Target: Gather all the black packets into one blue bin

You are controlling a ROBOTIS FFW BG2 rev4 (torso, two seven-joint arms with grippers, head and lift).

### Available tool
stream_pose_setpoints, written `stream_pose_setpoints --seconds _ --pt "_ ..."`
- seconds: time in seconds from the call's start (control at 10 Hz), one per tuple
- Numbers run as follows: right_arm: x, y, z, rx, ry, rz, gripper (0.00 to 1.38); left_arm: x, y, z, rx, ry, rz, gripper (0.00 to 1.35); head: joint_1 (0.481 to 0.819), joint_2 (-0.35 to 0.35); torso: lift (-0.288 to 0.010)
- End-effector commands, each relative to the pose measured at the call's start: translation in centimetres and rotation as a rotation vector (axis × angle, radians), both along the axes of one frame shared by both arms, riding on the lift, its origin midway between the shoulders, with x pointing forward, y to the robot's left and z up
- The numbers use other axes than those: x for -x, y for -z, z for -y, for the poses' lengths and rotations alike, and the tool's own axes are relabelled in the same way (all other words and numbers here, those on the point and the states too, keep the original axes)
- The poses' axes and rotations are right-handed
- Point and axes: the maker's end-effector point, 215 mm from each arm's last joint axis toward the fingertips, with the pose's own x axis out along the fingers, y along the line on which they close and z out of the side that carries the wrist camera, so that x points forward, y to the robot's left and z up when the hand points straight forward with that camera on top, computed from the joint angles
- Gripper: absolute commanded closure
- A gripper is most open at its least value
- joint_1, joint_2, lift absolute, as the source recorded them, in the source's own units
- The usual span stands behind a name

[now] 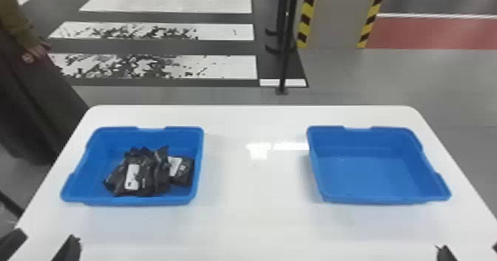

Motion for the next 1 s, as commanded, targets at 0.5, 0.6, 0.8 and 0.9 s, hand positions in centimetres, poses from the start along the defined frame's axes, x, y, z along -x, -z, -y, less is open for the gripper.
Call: stream_pose_setpoints --seconds 0.5,0.6,0.8,0.9 --pt "-0.36 -0.33 -0.11 -0.001 -0.001 0.011 0.21 0.0 -0.03 0.05 0.005 0.002 0.001 0.27 0.695 -0.021 -0.11" --pt "-0.36 -0.33 -0.11 -0.001 -0.001 0.011 0.21 0.02 0.04 0.06 0.005 0.002 -0.001 0.27 0.695 -0.02 -0.11" --pt "-0.41 -0.29 -0.06 -0.004 0.001 0.012 0.21 0.01 0.07 0.18 0.005 0.005 -0.002 0.27 0.695 -0.021 -0.11" --pt "-0.4 -0.22 -0.06 -0.005 0.001 0.01 0.21 -0.06 0.05 0.18 0.008 0.004 -0.001 0.27 0.695 -0.022 -0.11"
